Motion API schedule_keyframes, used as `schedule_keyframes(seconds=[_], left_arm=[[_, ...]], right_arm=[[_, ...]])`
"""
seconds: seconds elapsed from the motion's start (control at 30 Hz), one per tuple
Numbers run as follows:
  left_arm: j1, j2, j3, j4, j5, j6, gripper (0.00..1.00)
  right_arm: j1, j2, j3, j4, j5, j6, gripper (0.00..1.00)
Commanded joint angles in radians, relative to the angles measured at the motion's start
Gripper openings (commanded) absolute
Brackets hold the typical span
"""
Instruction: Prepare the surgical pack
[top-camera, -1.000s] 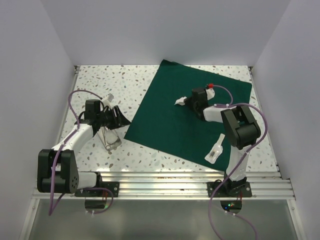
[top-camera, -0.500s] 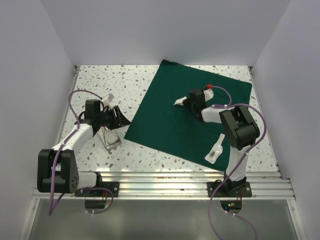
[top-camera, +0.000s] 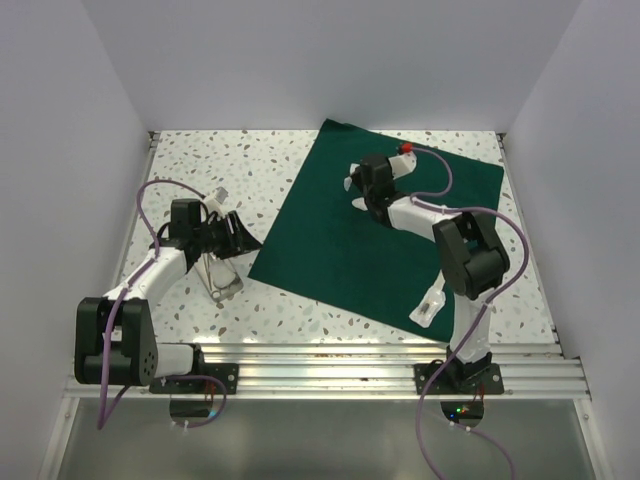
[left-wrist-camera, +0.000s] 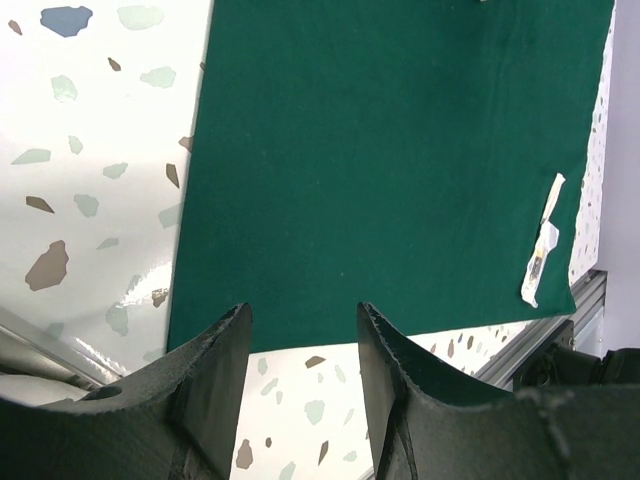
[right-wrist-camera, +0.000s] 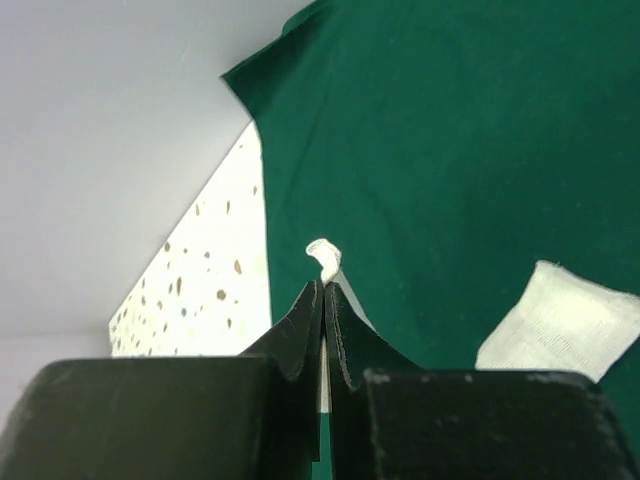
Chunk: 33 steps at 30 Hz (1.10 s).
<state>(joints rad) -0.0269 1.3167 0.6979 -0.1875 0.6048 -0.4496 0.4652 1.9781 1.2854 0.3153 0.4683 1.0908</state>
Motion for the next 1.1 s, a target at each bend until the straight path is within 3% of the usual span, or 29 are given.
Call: schedule_keyframes(seconds=[0.0,0.3,0.7,1.07], left_arm=[[-0.005,-0.007,0.011,0.037,0.027,0.014,0.50],[-0.005,-0.004,0.006,0.040,0.039,0.017,0.50],[-0.007,-0.013,-0.003,0.046,0.055,0.015,0.50],[-0.005,-0.030,-0.009,0.039,0.061,0.019,0.50]], right_arm=[[-0.005,0.045,0.034,-0.047,0.130,0.024,0.00],[0.001,0.117,0.040,-0.090,0.173,0.090,0.00],[0.018,0.022,-0.052,-0.188,0.251,0.107,0.00],[0.030,-0.022,-0.121,-0.168,0.266,0.121,0.00]])
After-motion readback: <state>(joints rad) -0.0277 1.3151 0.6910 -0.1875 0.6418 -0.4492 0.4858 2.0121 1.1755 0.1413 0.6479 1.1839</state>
